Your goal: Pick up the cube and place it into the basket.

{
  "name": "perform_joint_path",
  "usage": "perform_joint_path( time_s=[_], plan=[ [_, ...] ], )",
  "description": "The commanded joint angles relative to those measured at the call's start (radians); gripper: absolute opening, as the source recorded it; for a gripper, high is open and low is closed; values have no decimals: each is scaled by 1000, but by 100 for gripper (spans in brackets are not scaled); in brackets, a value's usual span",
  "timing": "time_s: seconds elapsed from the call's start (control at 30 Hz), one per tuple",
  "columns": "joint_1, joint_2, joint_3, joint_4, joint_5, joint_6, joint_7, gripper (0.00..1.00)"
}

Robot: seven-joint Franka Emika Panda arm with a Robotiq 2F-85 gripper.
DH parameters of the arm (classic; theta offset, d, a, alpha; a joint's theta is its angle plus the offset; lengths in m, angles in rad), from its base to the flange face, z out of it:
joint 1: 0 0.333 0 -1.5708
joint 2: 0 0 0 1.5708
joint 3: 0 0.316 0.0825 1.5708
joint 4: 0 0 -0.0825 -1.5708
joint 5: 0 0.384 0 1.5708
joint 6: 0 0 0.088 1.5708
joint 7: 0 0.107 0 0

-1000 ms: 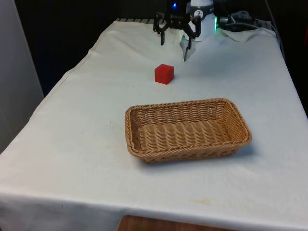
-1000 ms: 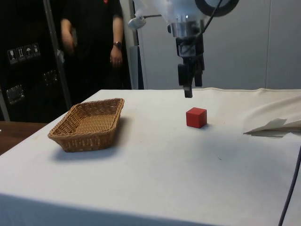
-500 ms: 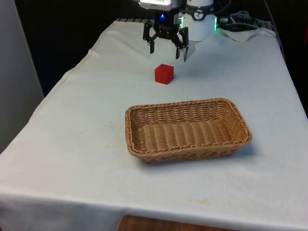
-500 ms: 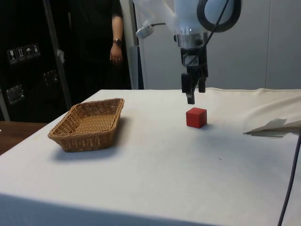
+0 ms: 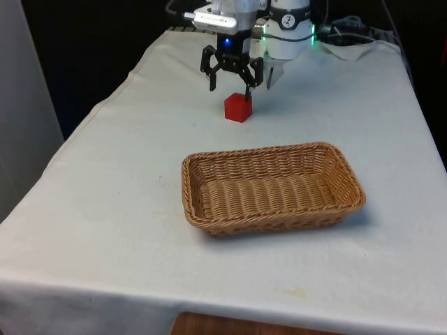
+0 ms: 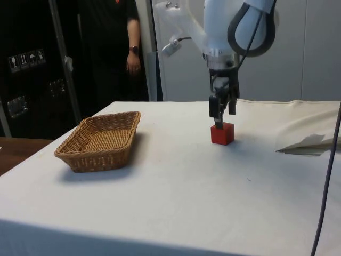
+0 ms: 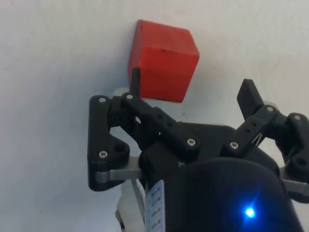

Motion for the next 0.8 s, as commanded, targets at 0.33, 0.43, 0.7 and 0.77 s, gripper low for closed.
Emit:
perform_joint_path(
  time_s=[0.33, 0.43, 0.7, 0.77],
  plan=[
    [-2, 61, 18, -12, 61, 103, 18, 100],
    [3, 72, 7, -3, 48, 94, 23, 100],
    [3, 72, 5, -2, 51, 102, 40, 100],
    [3, 59, -3, -1, 50, 101, 51, 100]
  ],
)
